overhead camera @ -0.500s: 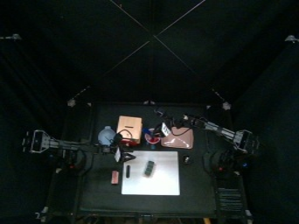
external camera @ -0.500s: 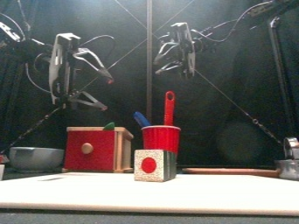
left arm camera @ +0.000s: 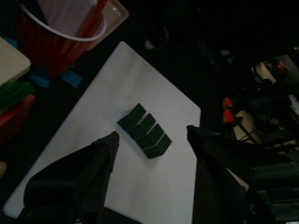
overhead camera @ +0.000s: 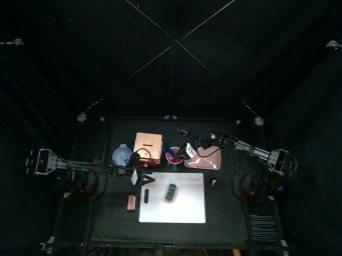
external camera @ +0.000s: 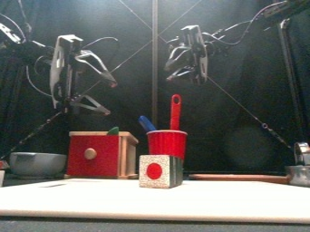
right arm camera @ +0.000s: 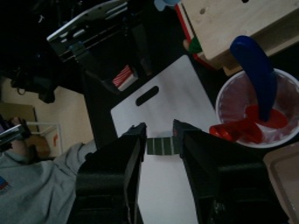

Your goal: Place sushi roll on plate

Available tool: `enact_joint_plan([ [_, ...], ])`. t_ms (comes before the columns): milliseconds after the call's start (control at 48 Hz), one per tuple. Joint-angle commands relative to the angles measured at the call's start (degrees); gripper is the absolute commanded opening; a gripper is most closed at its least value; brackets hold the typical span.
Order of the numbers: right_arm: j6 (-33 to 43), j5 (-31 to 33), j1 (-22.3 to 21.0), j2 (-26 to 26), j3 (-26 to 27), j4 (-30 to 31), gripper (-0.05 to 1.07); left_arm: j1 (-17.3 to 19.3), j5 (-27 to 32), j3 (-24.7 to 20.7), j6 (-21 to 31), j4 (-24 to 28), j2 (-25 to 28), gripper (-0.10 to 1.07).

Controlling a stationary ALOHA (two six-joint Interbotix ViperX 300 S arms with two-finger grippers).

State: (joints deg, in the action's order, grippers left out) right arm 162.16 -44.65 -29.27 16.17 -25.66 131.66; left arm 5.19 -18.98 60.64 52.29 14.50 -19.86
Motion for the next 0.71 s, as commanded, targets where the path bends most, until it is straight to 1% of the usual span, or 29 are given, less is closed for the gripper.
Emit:
enact_joint_plan([
  [0,-0.1,3.1,-0.2,5.5,-3.2,-0.2,0.72,0.0,-0.4,-0.8,-0.1,-0.1,-0.4,0.97],
  [83,-0.1,6.2,-0.2,8.2,-7.0,-0.4,0.72,0.2,-0.4,-0.7,-0.2,-0.1,-0.4,0.97],
  [250,0.2,11.4,0.4,10.2,-13.4,-1.4,0.72,0.4,-0.4,-0.7,-0.2,-0.1,-0.4,0.97],
  [292,0.0,13.4,1.5,10.9,-15.1,-1.8,0.72,0.4,-0.4,-0.7,-0.2,0.0,-0.4,0.97],
  [354,-0.4,18.4,3.9,11.8,-17.9,-1.6,0.72,0.4,-0.4,-0.6,-0.2,0.0,-0.4,0.97],
  [479,-0.7,31.0,10.9,15.2,-23.7,-1.5,0.72,0.4,-0.4,-0.4,-0.2,0.1,-0.4,0.97],
  [521,-0.4,36.0,13.5,16.5,-26.2,-3.3,0.72,0.4,-0.4,-0.3,-0.2,0.1,-0.4,0.97],
  [583,0.1,40.8,16.3,17.8,-29.1,-7.9,0.72,0.4,-0.4,-0.1,-0.2,0.1,-0.4,0.97],
  [646,-1.3,44.7,19.2,18.1,-31.6,-15.7,0.72,0.4,-0.5,-0.1,-0.2,0.1,-0.4,0.97],
  [688,-1.6,46.0,20.9,18.0,-33.0,-20.0,0.72,0.4,-0.6,-0.1,-0.2,0.1,-0.4,0.97],
])
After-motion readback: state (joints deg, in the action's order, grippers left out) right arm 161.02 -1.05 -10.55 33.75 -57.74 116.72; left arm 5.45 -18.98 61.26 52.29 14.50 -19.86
